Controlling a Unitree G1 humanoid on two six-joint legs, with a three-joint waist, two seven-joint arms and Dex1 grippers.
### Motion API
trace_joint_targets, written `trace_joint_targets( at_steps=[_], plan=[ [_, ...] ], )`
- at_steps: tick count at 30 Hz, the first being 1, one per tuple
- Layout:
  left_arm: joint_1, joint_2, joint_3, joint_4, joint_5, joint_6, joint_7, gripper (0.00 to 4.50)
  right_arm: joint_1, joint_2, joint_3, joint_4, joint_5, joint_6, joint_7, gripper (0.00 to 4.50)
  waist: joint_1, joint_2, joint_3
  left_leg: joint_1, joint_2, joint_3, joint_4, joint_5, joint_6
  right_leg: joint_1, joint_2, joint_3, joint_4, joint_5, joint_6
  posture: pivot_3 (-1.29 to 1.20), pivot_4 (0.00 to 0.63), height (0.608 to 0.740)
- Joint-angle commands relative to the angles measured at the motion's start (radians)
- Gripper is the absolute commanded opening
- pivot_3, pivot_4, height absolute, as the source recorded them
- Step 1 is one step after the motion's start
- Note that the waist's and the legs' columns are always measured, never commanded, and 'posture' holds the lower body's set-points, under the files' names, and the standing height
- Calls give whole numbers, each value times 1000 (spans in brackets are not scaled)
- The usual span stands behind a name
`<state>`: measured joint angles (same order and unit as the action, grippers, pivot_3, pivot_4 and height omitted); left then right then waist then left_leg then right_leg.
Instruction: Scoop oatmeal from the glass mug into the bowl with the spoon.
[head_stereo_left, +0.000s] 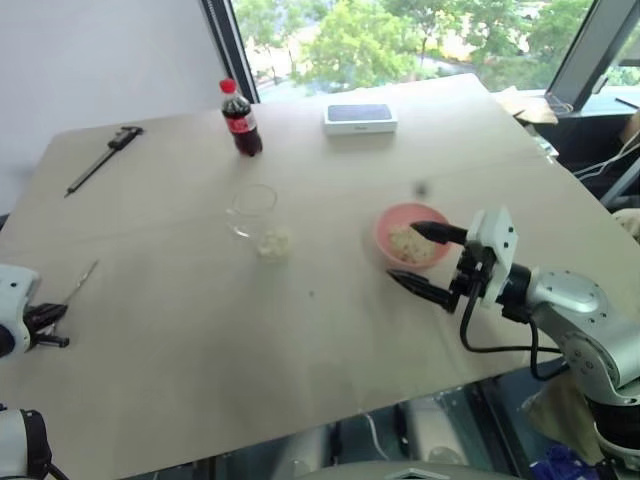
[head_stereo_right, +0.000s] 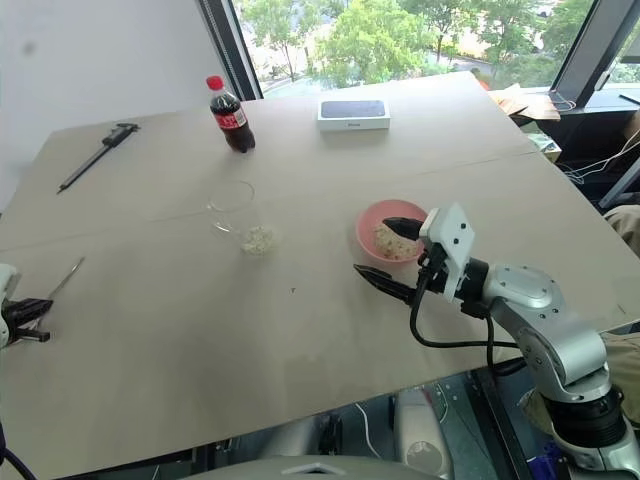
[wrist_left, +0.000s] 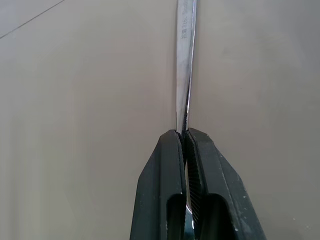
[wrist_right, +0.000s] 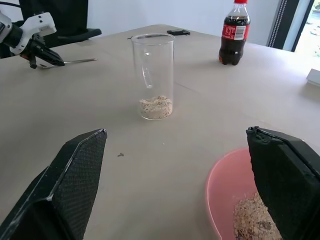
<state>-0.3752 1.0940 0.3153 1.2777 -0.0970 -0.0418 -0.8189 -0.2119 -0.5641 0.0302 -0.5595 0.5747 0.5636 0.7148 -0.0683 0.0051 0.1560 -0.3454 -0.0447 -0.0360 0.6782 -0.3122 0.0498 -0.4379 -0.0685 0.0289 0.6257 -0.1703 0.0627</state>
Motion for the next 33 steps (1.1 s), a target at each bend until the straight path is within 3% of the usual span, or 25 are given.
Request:
trace_joint_targets(
  at_steps=[1, 9, 15, 18, 23, 27, 33],
  plan=[
    [33, -40, 23, 58, -15, 45, -17, 28, -16, 1, -5, -4, 4, -19, 12, 4500, 3, 0, 0, 0, 0, 0, 0, 0, 0, 0, 0, 0, 0, 0, 0, 0, 150, 740],
    [-7, -70, 88, -31, -91, -47, -112, 28, -34, 12, 8, 25, -9, -39, 34, 4500, 34, -3, 1, -2, -1, -1, 0, 0, 0, 0, -1, -1, -2, 2, -3, 0, 150, 740],
    [67, -102, 158, -215, -171, -94, -87, 28, -36, 20, 17, 37, -14, -49, 44, 4500, 57, -10, 4, -4, -1, -5, 0, 0, 0, 0, -2, -5, -3, 2, -4, 0, 150, 740],
    [148, -131, 211, -400, -210, -80, -16, 28, -47, 23, 24, 45, -13, -48, 53, 4500, 57, -14, 6, -6, -1, -7, 0, 0, 0, 0, -3, -7, -5, 3, -4, 0, 150, 740],
    [319, -240, 310, -884, -283, 3, 124, 28, -69, 22, 27, 56, -5, -41, 71, 4500, 57, -22, 6, -22, 0, -14, 4, 2, -5, -11, -7, -12, -6, 3, -5, 0, 150, 740],
    [396, -328, 360, -1200, -313, 91, 257, 28, -83, 30, 18, 72, 12, -30, 73, 4500, 58, -22, 6, -26, -1, -17, 4, 2, -6, -11, -9, -15, -10, 3, -5, 0, 150, 740],
    [445, -401, 378, -1493, -318, 178, 375, 28, -114, 32, -7, 102, 42, -18, 74, 4500, 57, -22, 6, -25, -2, -17, 4, 2, -6, -11, -8, -16, -11, 3, -5, 0, 150, 740]
  ],
)
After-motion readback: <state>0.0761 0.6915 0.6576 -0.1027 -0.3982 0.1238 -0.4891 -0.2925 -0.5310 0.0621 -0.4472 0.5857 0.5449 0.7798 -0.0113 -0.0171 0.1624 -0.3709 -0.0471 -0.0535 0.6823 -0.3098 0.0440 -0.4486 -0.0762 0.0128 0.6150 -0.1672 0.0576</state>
